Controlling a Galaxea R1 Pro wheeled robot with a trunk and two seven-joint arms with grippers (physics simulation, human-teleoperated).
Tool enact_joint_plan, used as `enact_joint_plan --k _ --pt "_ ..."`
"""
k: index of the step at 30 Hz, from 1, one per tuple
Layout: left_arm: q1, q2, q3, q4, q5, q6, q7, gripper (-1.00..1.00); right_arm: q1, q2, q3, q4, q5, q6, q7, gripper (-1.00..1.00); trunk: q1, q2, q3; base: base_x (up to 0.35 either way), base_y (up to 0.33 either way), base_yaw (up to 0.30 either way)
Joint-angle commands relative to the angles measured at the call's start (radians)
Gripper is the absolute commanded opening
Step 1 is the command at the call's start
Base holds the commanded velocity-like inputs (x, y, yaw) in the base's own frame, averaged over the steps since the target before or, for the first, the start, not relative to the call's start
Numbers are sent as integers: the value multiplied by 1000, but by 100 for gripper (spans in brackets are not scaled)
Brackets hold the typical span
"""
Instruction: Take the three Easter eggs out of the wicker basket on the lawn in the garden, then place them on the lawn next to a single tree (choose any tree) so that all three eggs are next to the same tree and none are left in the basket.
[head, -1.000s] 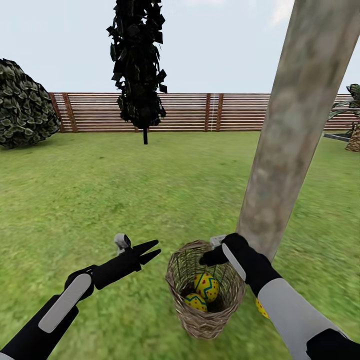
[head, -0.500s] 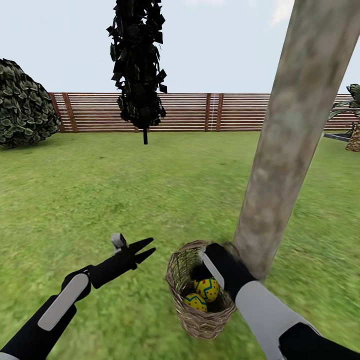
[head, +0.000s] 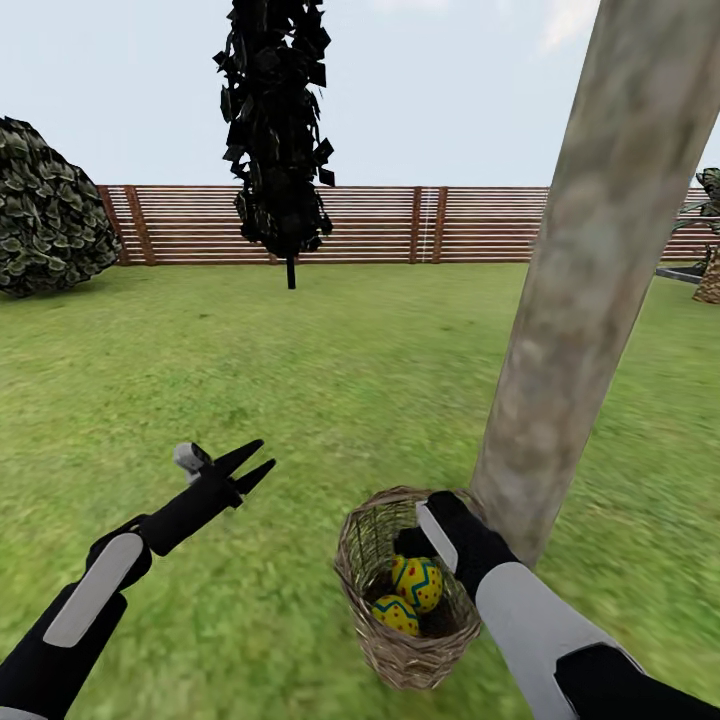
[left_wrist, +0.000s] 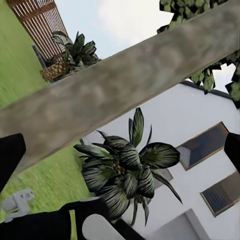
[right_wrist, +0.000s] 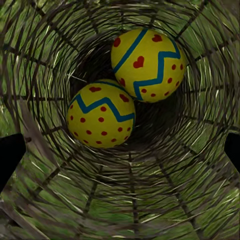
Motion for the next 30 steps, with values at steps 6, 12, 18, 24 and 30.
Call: enact_joint_plan --k 6,12,18,24,30 --pt "-1 2 -2 11 8 6 -2 100 0 1 2 31 -12 -49 -11 100 0 0 -1 233 140 0" --pt "-1 1 -3 15 8 6 -2 100 1 1 2 78 -11 -96 -19 100 0 0 -1 20 12 0" --pt "-1 3 -2 14 8 6 -3 100 1 1 2 84 -12 -113 -27 100 12 -21 -10 1 1 0" --pt "-1 5 -2 16 7 6 -2 100 1 1 2 94 -12 -124 -30 100 35 -63 -29 0 0 0" --pt "-1 8 -2 17 7 7 -2 100 1 2 2 101 -13 -149 -29 100 55 -100 -49 0 0 0"
